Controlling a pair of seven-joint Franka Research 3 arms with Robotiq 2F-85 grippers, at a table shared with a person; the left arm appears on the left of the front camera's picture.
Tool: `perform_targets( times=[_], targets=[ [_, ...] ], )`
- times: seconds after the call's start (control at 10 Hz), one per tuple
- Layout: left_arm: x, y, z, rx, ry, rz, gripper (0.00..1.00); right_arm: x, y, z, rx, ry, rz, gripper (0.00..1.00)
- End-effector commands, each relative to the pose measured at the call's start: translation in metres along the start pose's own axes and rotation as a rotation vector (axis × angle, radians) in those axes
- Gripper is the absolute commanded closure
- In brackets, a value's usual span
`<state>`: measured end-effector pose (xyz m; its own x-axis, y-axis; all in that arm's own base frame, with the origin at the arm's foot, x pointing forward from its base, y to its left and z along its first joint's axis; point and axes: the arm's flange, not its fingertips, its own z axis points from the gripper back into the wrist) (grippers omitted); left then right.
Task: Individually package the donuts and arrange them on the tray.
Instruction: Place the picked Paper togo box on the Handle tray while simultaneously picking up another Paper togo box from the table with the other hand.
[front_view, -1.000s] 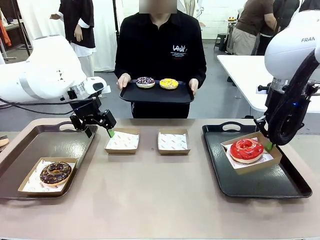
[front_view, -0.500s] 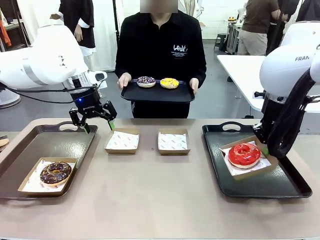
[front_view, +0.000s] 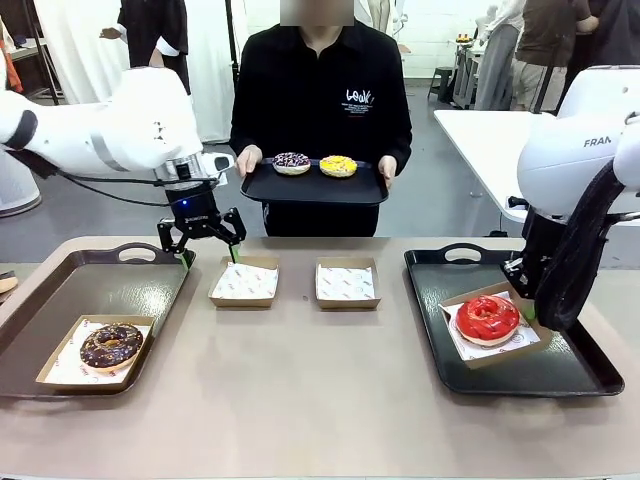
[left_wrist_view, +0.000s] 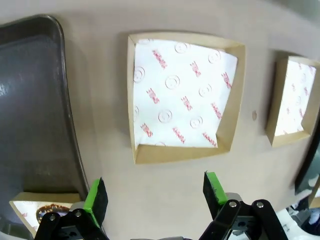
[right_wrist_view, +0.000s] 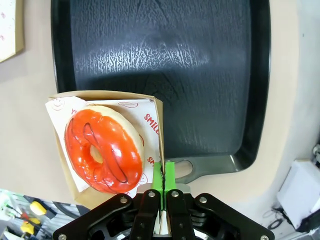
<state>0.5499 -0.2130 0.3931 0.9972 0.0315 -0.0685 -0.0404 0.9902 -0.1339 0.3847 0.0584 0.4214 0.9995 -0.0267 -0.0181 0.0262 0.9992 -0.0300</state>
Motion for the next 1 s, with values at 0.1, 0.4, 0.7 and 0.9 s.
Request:
perform_targets(
  times=[0.1, 0.4, 0.7, 0.9],
  targets=[
    [0.019, -0.029, -0.012, 0.149, -0.024, 0.006, 0.0, 0.005, -0.005, -0.011, 0.002, -0.019, -0.002, 0.99],
    [0.027, -0.029, -0.031, 0.176, -0.081, -0.078, 0.0, 0.009, -0.011, -0.017, 0.01, -0.034, -0.023, 0.99],
    [0.025, -0.025, -0.039, 0.201, -0.13, -0.149, 0.0, 0.014, -0.009, -0.028, 0.009, -0.026, -0.097, 0.99],
    [0.022, -0.022, -0.042, 0.201, -0.138, -0.169, 0.0, 0.017, -0.003, -0.036, 0.008, -0.003, -0.11, 0.99]
  ],
)
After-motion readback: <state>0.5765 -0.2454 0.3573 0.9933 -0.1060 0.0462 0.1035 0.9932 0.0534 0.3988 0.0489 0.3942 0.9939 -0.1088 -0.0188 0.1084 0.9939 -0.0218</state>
